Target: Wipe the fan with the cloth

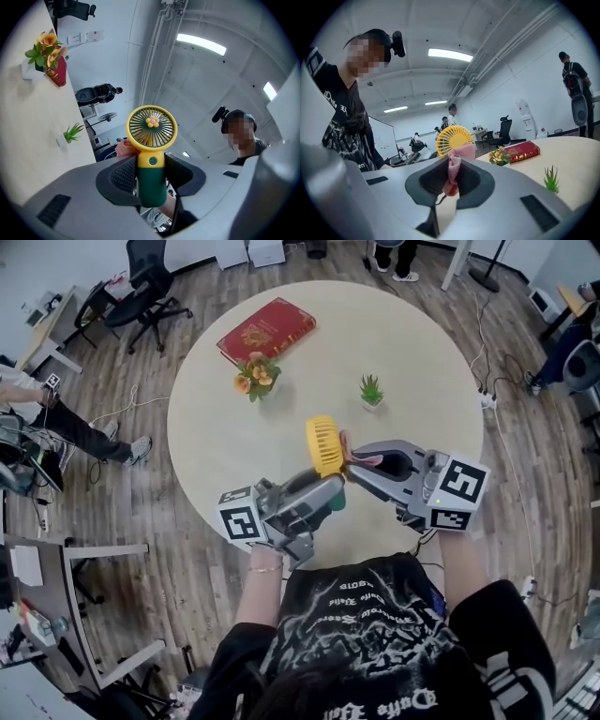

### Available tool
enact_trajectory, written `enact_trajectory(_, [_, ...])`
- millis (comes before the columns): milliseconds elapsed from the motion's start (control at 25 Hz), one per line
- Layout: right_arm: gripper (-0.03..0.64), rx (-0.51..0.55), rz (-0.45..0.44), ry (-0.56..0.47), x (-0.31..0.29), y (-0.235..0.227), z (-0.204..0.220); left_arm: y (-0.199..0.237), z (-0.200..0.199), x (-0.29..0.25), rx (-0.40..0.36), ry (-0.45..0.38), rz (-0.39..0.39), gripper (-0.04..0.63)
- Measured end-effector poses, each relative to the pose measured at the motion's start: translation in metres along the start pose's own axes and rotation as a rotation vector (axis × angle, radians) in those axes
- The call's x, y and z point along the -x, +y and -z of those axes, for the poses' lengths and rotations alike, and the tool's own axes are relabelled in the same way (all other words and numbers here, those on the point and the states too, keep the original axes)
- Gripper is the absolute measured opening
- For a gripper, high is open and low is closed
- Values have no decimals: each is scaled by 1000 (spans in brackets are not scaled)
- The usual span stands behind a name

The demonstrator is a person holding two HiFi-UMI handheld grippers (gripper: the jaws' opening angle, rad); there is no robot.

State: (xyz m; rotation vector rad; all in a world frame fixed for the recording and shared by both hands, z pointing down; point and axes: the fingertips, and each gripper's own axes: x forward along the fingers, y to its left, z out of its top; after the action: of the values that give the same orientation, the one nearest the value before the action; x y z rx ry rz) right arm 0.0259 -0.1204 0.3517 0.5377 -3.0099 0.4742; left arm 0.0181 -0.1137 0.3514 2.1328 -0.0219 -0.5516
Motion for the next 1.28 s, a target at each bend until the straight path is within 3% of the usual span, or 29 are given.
enact_trajectory(560, [34,-20,-95,16,0,18,2,5,3,2,-12,11,-29,198])
enact_trajectory(760, [35,-21,-72,-14,2,15,0,6,5,3,1,14,-21,198])
enact_trajectory(1080, [35,-49,-109,-117,5,17,-26,2,11,0,-47,100,-26,198])
enact_trajectory(1280, [35,-105,-132,-239,12,16,-49,9,35,0,-93,241,-91,198])
